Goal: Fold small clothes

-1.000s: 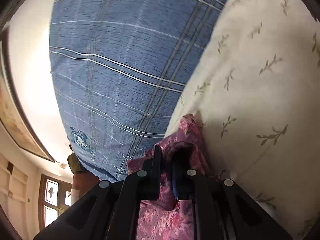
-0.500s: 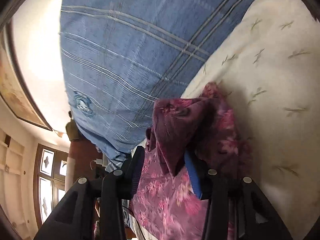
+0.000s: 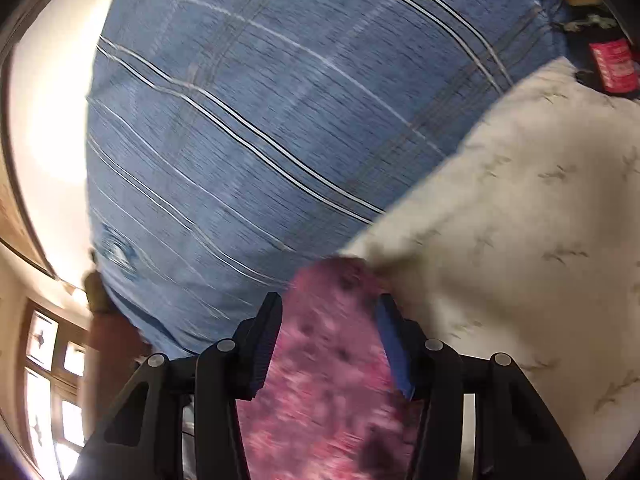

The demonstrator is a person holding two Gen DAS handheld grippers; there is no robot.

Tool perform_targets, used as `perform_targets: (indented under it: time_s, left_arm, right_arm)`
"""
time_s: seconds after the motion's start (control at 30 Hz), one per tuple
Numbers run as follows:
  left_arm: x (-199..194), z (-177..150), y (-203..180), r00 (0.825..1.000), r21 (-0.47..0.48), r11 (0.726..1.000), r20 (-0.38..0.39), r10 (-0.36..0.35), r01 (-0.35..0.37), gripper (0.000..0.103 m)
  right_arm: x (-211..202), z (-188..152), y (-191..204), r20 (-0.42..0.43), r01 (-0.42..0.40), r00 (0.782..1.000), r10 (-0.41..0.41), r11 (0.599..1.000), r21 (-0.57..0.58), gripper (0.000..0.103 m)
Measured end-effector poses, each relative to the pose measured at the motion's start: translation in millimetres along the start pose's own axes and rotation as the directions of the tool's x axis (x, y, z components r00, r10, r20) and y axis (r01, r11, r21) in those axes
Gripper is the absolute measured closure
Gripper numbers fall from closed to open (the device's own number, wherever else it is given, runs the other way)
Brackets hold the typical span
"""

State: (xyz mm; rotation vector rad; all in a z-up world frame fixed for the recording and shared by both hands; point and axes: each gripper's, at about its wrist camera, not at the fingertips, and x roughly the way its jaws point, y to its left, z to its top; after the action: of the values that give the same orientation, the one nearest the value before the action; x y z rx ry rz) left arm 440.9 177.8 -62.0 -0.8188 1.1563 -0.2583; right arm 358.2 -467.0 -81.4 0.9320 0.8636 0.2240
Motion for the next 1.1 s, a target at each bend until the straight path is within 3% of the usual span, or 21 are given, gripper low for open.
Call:
perform_targets:
  time_s: [0.2, 0.27, 0.3, 0.33, 0.37, 0.4, 0.5, 0.57, 0.63, 0.7, 0.77, 0.87, 0.93, 0.97, 1.0, 1.1]
  left_arm:
    - [36.9, -25.5, -2.1, 0.987, 0.090, 0.996, -0.157, -0.012, 0.026, 0.038]
    - [43.1, -29.6, -7.0, 0.986, 0.110, 0.994, -0.166, -0.007, 0.026, 0.039]
    - [43.8, -29.0, -11.2, 0.989, 0.130, 0.991, -0.149, 0.007, 0.012, 0.042]
    - [43.9, -30.4, -16.7, 0.992, 0.157, 0.988, -0.127, 0.022, -0.001, 0.050]
    - [40.6, -32.5, -23.1, 0.994, 0.187, 0.982, -0.103, 0.030, -0.010, 0.074]
    - [37.8, -34.6, -27.9, 0.995, 0.208, 0.978, -0.092, 0.028, -0.008, 0.085]
    - [33.9, -38.8, -36.3, 0.996, 0.261, 0.962, -0.009, 0.086, -0.080, 0.090]
    - [44.8, -35.1, -23.0, 0.986, 0.230, 0.960, -0.007, 0.167, -0.161, 0.091]
    - [52.5, -33.0, -8.3, 0.977, 0.173, 0.963, -0.023, 0.212, -0.205, 0.091]
    - [47.5, -29.9, 5.7, 0.987, 0.099, 0.983, -0.037, 0.158, -0.154, 0.091]
    - [36.0, -27.4, 9.1, 0.990, 0.088, 0.987, -0.028, 0.140, -0.137, 0.091]
    - [15.2, -28.1, 1.8, 0.995, 0.114, 0.989, -0.029, 0.100, -0.096, 0.091]
    - [16.7, -35.2, -16.4, 0.997, 0.126, 0.990, -0.031, 0.072, -0.068, 0.083]
    - [12.1, -42.5, -20.0, 0.998, 0.134, 0.990, -0.044, 0.053, -0.047, 0.069]
    - [11.4, -47.2, -22.0, 0.998, 0.138, 0.990, -0.056, 0.040, -0.032, 0.056]
    - [6.1, -82.2, -33.2, 0.992, 0.216, 0.976, -0.122, 0.028, -0.001, 0.052]
  right_arm:
    - [20.8, -9.9, 1.2, -0.056, 0.065, 0.996, -0.068, 0.997, -0.046, 0.052]
    - [29.6, -10.5, 5.8, -0.075, 0.101, 0.992, -0.106, 0.992, -0.069, 0.052]
    - [33.7, -10.1, 11.2, -0.066, 0.126, 0.989, -0.133, 0.987, -0.100, 0.053]
    - [35.9, -11.6, 14.7, -0.066, 0.131, 0.988, -0.140, 0.983, -0.126, 0.068]
    - [38.8, -11.1, 21.1, -0.078, 0.121, 0.988, -0.136, 0.978, -0.169, 0.098]
    - [37.7, -10.8, 30.4, -0.074, 0.108, 0.989, -0.126, 0.972, -0.211, 0.099]
    - [13.1, -5.5, 56.6, 0.034, 0.036, 0.999, -0.027, 0.960, -0.277, 0.099]
    - [17.1, 4.8, 48.8, 0.054, 0.061, 0.997, -0.050, 0.973, -0.224, 0.099]
    - [40.0, 8.9, 29.9, -0.016, 0.187, 0.981, -0.193, 0.965, -0.181, 0.098]
    - [54.6, 1.6, 11.3, -0.092, 0.273, 0.953, -0.289, 0.949, -0.155, 0.097]
    - [36.3, -6.5, 11.2, -0.031, 0.227, 0.972, -0.233, 0.965, -0.135, 0.093]
    - [6.4, -13.3, 22.3, 0.024, 0.183, 0.983, -0.182, 0.970, -0.158, 0.087]
    - [-3.3, -15.2, 31.6, 0.027, 0.186, 0.983, -0.184, 0.967, -0.173, 0.078]
    - [-6.7, -16.6, 32.1, 0.028, 0.175, 0.985, -0.173, 0.970, -0.166, 0.069]
    - [-11.9, -23.0, 32.0, 0.031, 0.166, 0.986, -0.164, 0.975, -0.147, 0.066]
    - [-25.9, -46.5, 27.4, 0.006, 0.138, 0.990, -0.138, 0.979, -0.149, 0.065]
